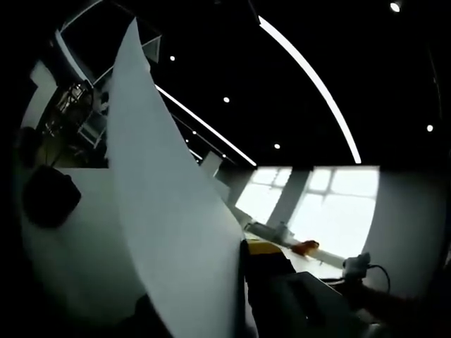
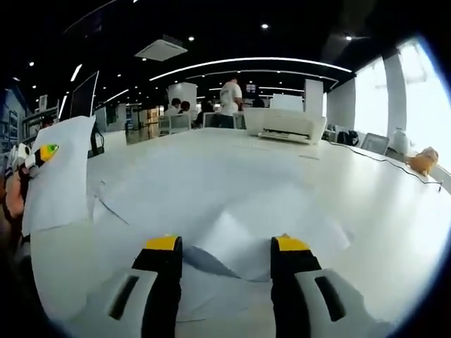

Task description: Organize the stack of printing papers by aligning and flattening the scattered papers on the table

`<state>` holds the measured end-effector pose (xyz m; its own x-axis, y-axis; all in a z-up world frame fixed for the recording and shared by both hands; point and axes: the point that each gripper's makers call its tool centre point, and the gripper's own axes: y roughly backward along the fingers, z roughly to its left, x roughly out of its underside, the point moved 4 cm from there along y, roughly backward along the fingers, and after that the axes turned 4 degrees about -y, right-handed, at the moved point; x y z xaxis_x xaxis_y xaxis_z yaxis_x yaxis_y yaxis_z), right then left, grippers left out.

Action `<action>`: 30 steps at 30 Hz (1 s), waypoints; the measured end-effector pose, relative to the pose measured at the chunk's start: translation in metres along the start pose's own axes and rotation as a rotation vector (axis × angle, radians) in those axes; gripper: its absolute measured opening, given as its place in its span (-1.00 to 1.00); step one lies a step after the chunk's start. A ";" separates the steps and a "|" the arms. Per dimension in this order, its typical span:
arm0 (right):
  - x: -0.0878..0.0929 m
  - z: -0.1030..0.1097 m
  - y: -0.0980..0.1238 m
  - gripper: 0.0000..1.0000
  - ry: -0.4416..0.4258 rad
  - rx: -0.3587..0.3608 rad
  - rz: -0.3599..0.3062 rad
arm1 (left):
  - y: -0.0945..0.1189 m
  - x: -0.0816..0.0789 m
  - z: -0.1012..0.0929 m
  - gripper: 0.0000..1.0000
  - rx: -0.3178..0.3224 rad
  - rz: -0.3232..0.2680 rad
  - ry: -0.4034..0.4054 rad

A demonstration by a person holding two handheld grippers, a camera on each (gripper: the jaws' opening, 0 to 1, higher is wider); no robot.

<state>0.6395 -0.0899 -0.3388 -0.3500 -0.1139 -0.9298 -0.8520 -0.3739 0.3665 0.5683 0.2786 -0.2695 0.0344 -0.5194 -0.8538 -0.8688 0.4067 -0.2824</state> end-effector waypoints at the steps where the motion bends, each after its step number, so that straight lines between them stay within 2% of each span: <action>1: 0.000 0.000 0.000 -0.22 0.007 0.003 -0.002 | 0.000 0.000 0.001 -0.87 0.000 0.000 0.001; 14: -0.001 0.000 0.006 -0.74 0.029 0.007 -0.003 | -0.001 0.000 0.003 -0.87 0.000 0.000 0.003; 22: -0.003 -0.001 0.009 -0.79 -0.006 0.001 -0.013 | -0.001 0.001 0.003 -0.87 0.000 0.003 0.005; 30: -0.010 -0.003 0.014 -0.81 -0.072 -0.019 -0.059 | -0.001 0.002 0.000 -0.87 0.000 0.005 0.005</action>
<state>0.6323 -0.0967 -0.3250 -0.3268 -0.0245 -0.9448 -0.8647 -0.3957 0.3094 0.5694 0.2776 -0.2708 0.0277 -0.5217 -0.8527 -0.8691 0.4088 -0.2784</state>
